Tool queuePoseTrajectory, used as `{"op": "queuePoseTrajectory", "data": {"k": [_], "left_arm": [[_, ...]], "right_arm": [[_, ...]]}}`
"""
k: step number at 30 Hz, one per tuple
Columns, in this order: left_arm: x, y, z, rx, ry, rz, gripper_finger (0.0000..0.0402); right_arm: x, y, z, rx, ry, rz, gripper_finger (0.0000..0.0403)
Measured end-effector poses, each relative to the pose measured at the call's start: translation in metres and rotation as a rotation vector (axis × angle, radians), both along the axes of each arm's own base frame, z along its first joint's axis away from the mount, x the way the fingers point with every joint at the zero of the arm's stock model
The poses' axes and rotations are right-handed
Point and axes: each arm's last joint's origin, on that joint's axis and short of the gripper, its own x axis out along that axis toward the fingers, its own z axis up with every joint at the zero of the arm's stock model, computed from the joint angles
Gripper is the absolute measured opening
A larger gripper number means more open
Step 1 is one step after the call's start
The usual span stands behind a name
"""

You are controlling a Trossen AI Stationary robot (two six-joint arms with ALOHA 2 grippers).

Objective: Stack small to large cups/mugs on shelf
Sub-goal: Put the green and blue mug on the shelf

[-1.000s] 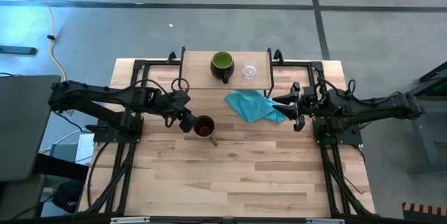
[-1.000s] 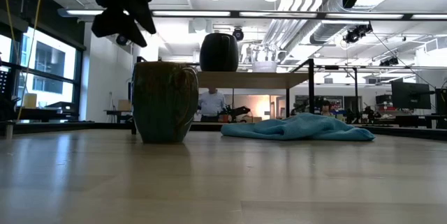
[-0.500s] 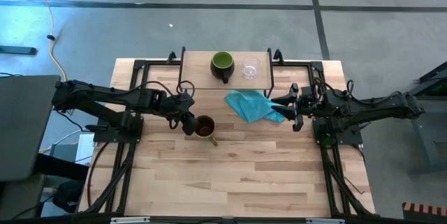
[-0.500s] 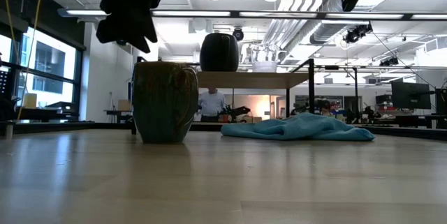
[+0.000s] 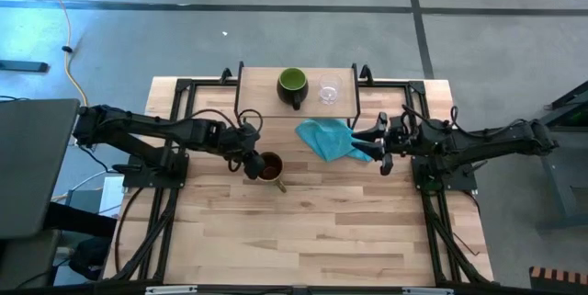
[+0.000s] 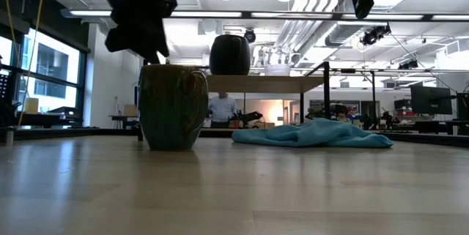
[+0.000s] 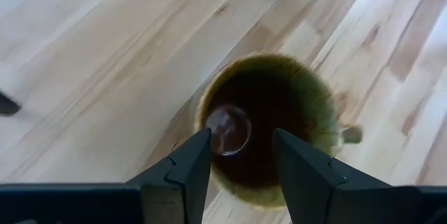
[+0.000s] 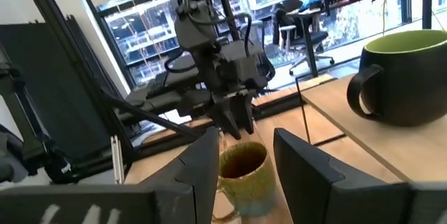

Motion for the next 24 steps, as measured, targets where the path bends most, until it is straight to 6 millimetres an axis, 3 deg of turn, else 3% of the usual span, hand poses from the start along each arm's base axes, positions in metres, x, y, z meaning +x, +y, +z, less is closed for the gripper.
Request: {"op": "queuePoseTrajectory", "data": {"k": [24], "left_arm": [[0.0009, 0.0011, -0.0072, 0.031, 0.057, 0.012, 0.0140]], "right_arm": [[0.0056, 0.0008, -0.0028, 0.015, 0.012, 0.017, 0.0128]]}}
